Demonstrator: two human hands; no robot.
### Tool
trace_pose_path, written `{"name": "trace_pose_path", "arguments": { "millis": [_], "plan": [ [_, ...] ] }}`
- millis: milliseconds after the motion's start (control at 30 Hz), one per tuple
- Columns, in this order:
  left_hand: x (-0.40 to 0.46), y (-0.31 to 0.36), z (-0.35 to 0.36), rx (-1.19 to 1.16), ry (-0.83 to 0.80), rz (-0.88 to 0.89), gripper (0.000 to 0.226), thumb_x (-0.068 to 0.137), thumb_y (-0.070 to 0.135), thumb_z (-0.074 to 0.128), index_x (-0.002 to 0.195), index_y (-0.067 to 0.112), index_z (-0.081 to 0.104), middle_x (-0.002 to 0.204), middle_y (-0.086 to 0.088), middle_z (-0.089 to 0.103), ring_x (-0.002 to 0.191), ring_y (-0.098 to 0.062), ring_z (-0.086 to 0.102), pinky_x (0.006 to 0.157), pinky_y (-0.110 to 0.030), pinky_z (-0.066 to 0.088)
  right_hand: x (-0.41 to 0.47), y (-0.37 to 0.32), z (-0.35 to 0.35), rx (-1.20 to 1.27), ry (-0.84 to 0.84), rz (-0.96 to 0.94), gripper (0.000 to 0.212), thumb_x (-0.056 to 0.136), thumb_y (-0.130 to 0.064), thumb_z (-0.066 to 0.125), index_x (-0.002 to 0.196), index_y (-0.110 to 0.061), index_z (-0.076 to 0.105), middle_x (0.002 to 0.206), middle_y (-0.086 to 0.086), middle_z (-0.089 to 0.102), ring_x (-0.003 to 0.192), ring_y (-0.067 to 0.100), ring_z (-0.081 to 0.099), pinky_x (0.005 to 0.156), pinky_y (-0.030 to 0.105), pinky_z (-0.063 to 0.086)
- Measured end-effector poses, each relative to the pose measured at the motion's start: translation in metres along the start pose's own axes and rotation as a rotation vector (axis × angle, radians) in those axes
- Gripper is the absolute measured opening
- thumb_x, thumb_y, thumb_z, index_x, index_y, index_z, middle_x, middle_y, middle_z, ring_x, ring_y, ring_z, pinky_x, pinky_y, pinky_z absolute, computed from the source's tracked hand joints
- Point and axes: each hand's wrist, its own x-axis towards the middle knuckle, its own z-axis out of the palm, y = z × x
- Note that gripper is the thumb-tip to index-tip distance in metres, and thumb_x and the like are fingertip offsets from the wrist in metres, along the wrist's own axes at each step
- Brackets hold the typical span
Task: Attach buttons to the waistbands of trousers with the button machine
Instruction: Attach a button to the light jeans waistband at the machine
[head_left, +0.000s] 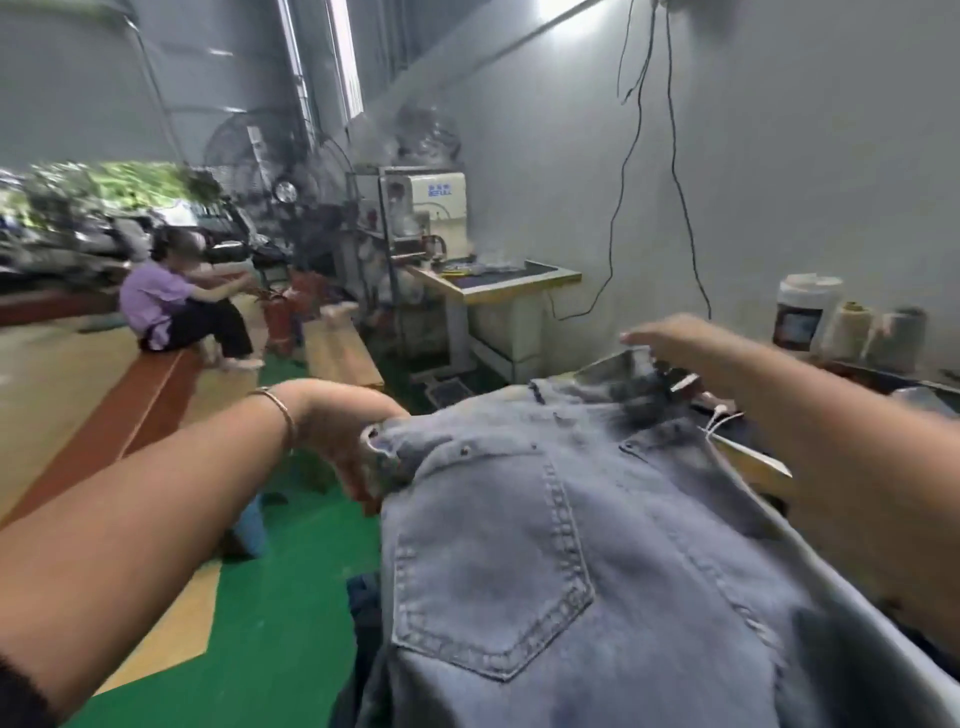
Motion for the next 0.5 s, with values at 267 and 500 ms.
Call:
{"name": "trace_pose_path", "arguments": {
  "millis": [267, 500],
  "plan": [
    [0.071, -0.032, 0.071, -0.036, -0.011, -0.14, 0.055, 0.081, 0.062, 0.067, 0.115, 0.02, 0.063, 0.102, 0.001, 0.07, 0.089, -0.012, 0.066, 0.071, -0.027, 0.055, -0.04, 0.075, 0.132, -0.728, -0.533, -0.321, 0.057, 0.081, -0.072, 0.051, 0.127, -0.039, 0.052, 0.141, 0.005, 0.046, 0.127, 0.029, 0.044, 0.1, 0.038, 0.037],
    [0.093, -0.034, 0.086, 0.125, 0.274, -0.09, 0.042, 0.066, 0.06, 0.08, 0.091, 0.028, 0.068, 0.088, 0.014, 0.071, 0.078, -0.005, 0.064, 0.062, -0.021, 0.044, -0.047, 0.083, 0.135, -0.747, -0.259, -0.578, 0.055, 0.088, -0.065, 0.044, 0.138, -0.043, 0.041, 0.145, -0.008, 0.041, 0.135, 0.019, 0.033, 0.107, 0.05, 0.027]
  ]
}}
